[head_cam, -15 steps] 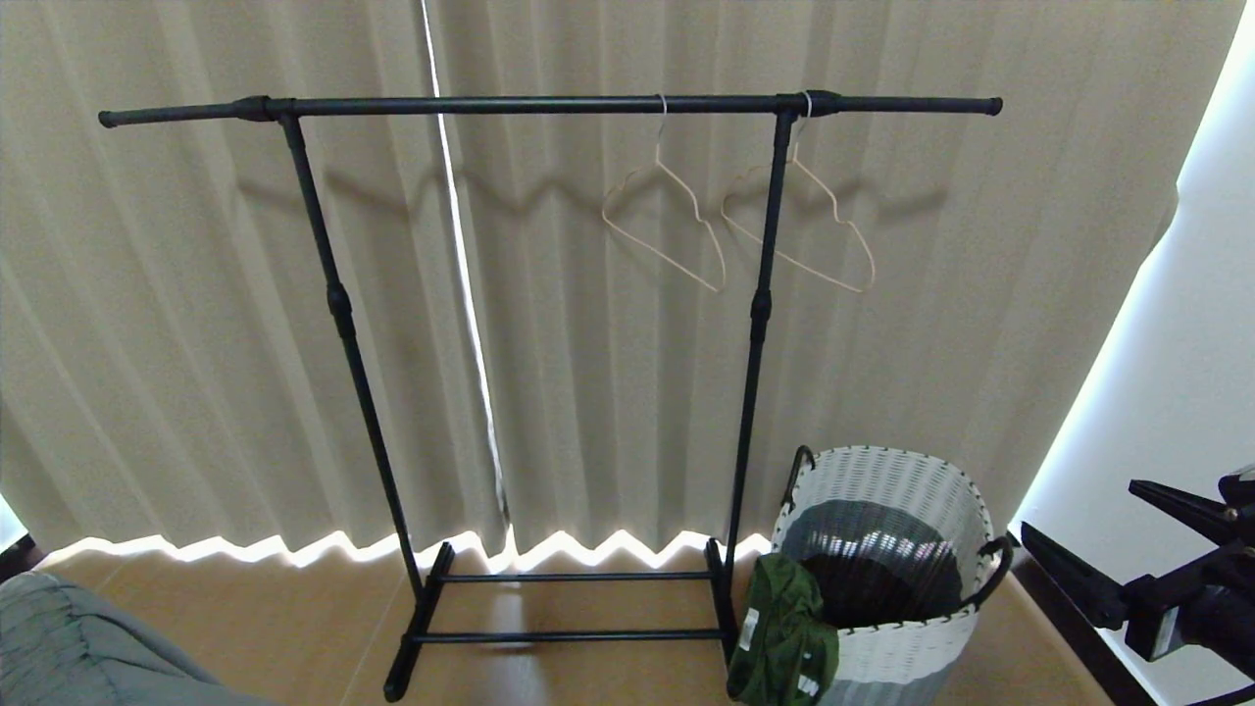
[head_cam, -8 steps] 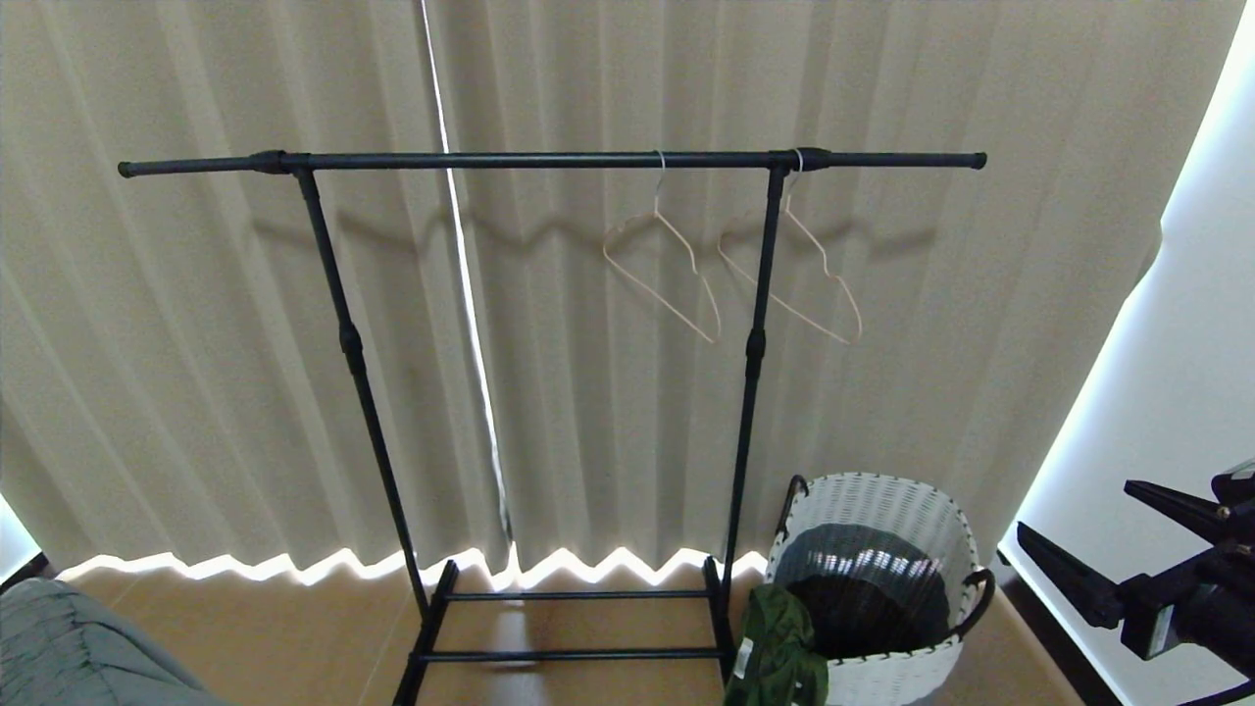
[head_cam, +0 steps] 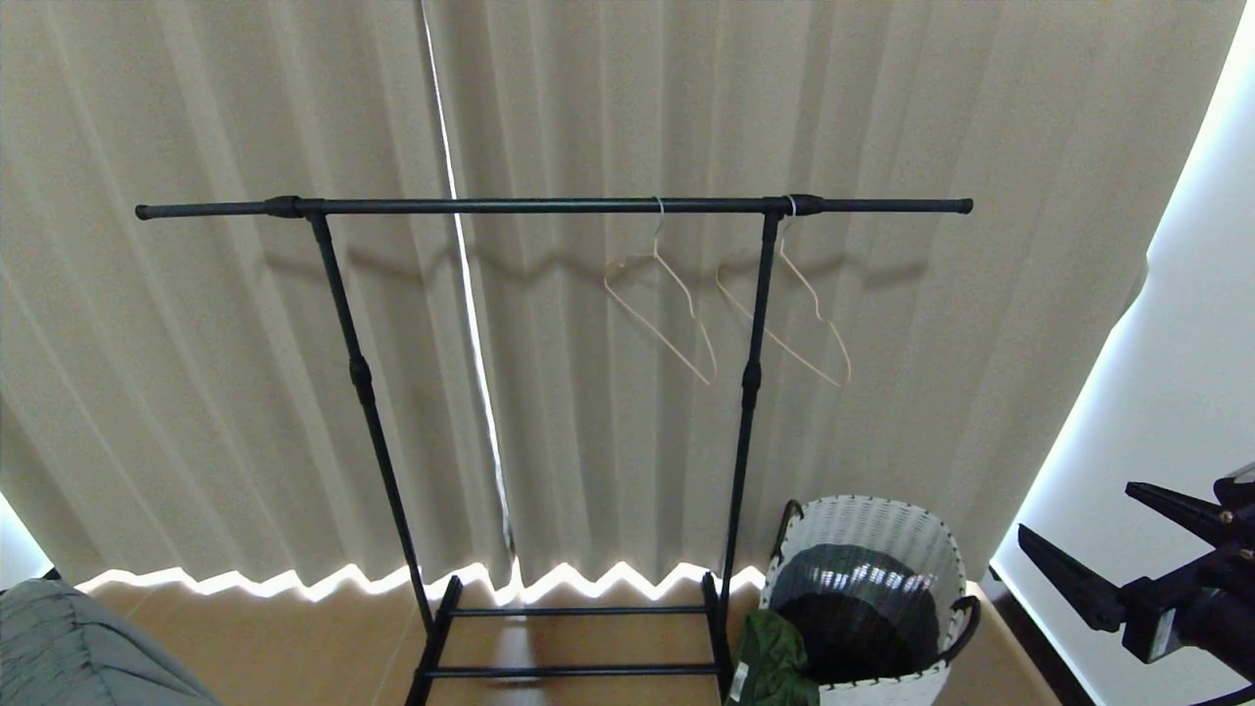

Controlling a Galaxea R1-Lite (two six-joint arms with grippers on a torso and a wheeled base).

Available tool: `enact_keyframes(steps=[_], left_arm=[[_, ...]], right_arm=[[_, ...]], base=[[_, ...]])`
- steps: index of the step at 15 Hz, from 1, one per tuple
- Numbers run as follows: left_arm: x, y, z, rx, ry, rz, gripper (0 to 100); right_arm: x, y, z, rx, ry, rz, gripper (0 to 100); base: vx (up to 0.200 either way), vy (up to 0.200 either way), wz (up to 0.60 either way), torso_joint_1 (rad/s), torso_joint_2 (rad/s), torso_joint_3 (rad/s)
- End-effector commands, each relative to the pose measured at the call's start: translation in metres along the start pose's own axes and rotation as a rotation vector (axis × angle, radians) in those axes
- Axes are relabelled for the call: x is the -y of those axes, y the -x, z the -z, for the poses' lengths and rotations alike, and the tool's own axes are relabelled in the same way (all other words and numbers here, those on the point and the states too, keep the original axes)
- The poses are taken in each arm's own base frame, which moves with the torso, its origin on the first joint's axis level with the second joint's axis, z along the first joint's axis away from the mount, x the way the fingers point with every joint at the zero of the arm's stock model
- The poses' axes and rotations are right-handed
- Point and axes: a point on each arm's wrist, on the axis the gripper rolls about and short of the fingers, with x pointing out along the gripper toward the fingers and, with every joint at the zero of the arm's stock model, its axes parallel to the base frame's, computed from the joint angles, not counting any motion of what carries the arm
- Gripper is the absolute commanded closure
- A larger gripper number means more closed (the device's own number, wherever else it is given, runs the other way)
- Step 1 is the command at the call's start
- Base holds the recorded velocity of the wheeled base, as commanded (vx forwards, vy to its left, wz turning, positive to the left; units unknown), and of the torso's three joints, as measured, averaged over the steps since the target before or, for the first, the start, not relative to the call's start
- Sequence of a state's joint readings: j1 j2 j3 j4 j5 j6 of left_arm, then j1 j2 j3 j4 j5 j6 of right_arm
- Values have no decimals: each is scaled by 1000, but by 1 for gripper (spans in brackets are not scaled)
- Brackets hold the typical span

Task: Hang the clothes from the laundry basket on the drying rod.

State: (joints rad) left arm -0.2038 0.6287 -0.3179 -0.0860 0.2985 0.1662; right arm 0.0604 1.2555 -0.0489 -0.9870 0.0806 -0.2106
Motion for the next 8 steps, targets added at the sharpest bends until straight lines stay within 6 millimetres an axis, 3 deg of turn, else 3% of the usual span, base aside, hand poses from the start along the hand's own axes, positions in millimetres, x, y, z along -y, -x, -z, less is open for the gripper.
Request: enact_keyframes(steps=[1,3,8], left_arm=[[0,0,0,-1,1,-2,100],[0,0,0,3,2,-4,100],[-1,2,-2,13,5,-4,100]], right_arm=[[0,1,-2,12,4,3,0],[1,2,-2,18,2,7,0],[1,2,-4,24,2,7,0]], base=[[0,0,0,27,-66,-36],[0,0,0,0,0,0],[200,0,0,1,-5,1]])
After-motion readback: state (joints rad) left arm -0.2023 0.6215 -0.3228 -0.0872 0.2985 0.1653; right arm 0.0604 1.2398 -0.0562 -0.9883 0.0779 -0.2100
